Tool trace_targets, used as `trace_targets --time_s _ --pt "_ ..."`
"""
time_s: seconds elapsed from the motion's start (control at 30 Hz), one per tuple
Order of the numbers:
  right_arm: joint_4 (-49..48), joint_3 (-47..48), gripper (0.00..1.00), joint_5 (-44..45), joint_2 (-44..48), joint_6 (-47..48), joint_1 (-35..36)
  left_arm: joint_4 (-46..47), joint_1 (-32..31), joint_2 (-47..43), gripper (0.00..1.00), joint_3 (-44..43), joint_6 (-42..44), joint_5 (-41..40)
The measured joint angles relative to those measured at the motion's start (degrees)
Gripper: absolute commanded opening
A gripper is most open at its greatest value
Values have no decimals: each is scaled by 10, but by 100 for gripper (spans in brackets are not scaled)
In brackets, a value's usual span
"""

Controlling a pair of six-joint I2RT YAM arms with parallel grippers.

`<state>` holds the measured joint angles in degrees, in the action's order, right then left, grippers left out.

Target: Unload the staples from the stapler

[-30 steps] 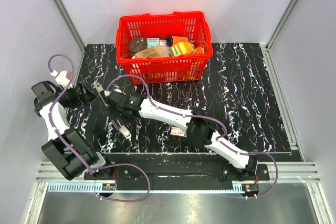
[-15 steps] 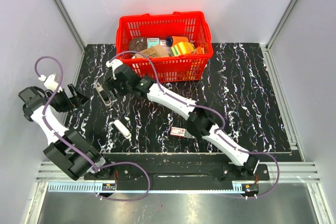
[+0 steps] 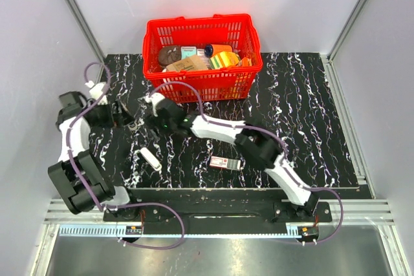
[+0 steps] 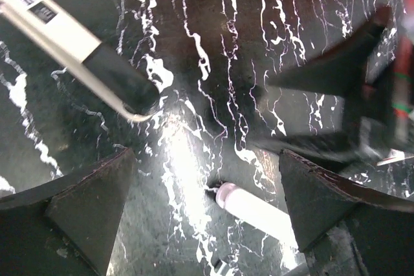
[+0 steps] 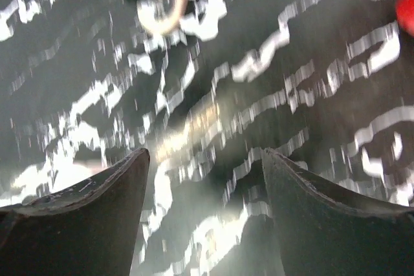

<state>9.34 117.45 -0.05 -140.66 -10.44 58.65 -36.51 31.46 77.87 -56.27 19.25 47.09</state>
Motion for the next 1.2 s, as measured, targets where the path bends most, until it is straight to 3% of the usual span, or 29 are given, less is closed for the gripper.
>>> trace_targets --time_s 0.13,0.37,0.53,0.93,1.2 --pt "-76 -239 75 7 155 -9 0 27 -73 35 96 -11 -17 -58" --pt "-187 -416 74 17 375 -30 0 37 -106 112 95 -41 -34 -169" --pt "-221 -460 74 26 448 -36 0 44 -114 115 95 -41 -64 -220" --pt "-227 -526 71 26 488 -53 0 84 -162 135 88 -69 -163 -332" --pt "-227 -530 67 33 514 -57 0 90 -161 179 71 -82 -189 -376"
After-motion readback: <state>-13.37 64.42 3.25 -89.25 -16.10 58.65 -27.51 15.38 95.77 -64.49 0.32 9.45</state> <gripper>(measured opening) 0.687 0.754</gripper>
